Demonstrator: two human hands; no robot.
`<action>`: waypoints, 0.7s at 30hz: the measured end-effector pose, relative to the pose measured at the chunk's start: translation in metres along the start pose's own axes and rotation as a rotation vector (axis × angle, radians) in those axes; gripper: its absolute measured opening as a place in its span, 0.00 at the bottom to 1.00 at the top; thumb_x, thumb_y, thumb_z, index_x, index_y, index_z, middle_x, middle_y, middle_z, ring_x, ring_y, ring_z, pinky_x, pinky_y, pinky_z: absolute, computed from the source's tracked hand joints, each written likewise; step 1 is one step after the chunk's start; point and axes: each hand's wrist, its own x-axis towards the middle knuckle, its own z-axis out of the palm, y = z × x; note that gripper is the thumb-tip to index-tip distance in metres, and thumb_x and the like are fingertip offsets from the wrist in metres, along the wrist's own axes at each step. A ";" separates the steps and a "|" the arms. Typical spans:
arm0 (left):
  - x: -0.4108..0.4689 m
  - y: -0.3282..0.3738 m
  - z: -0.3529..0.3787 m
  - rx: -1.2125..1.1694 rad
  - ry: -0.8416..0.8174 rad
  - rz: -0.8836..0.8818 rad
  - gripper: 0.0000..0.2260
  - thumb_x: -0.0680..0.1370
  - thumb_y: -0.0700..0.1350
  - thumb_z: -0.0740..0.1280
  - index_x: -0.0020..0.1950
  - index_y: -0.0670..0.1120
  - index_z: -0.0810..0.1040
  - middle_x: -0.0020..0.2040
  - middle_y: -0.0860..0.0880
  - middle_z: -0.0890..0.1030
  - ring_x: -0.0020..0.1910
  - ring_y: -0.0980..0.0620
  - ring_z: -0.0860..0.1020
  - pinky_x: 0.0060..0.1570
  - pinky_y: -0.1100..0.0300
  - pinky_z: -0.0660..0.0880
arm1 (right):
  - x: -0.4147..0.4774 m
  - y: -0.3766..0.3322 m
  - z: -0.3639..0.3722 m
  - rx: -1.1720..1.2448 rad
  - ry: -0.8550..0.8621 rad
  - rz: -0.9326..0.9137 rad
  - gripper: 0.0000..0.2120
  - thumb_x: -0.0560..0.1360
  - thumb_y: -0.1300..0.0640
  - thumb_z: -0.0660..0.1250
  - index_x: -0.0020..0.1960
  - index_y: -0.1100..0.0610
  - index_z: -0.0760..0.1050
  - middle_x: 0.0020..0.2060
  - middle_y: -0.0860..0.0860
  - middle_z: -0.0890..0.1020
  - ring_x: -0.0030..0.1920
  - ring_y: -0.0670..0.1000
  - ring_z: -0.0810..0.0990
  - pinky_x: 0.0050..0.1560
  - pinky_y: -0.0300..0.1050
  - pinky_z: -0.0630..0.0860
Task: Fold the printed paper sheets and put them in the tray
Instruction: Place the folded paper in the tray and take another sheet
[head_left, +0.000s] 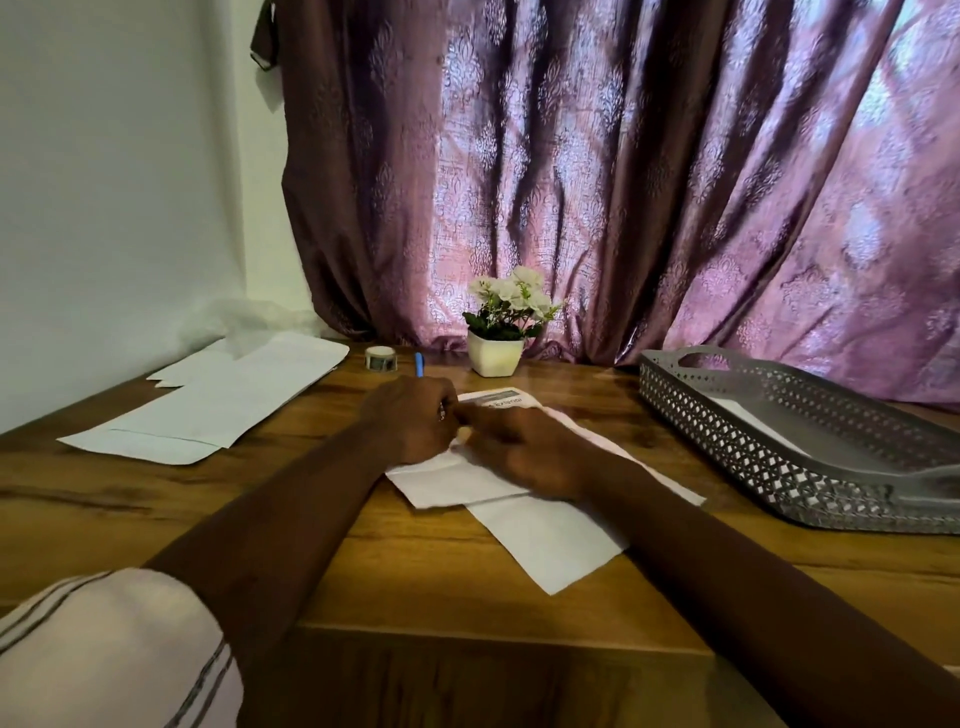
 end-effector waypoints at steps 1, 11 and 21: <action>0.000 0.001 0.000 0.018 -0.020 -0.001 0.06 0.79 0.53 0.69 0.54 0.55 0.79 0.50 0.49 0.82 0.51 0.47 0.80 0.46 0.54 0.74 | 0.003 -0.004 0.006 -0.043 -0.099 0.032 0.30 0.83 0.34 0.55 0.82 0.41 0.57 0.78 0.48 0.69 0.75 0.50 0.69 0.73 0.46 0.64; -0.001 -0.006 -0.005 -0.031 -0.071 -0.012 0.24 0.70 0.75 0.67 0.47 0.55 0.78 0.45 0.54 0.80 0.45 0.54 0.78 0.45 0.53 0.78 | 0.019 0.048 0.005 -0.243 -0.114 0.289 0.35 0.83 0.32 0.46 0.85 0.49 0.52 0.84 0.48 0.52 0.84 0.52 0.50 0.82 0.53 0.48; -0.002 -0.004 -0.030 0.049 0.440 0.365 0.14 0.73 0.62 0.73 0.49 0.53 0.80 0.44 0.54 0.83 0.40 0.49 0.80 0.37 0.56 0.74 | 0.014 0.053 -0.005 0.755 0.592 0.193 0.20 0.84 0.45 0.63 0.70 0.55 0.76 0.59 0.53 0.83 0.59 0.55 0.82 0.60 0.48 0.81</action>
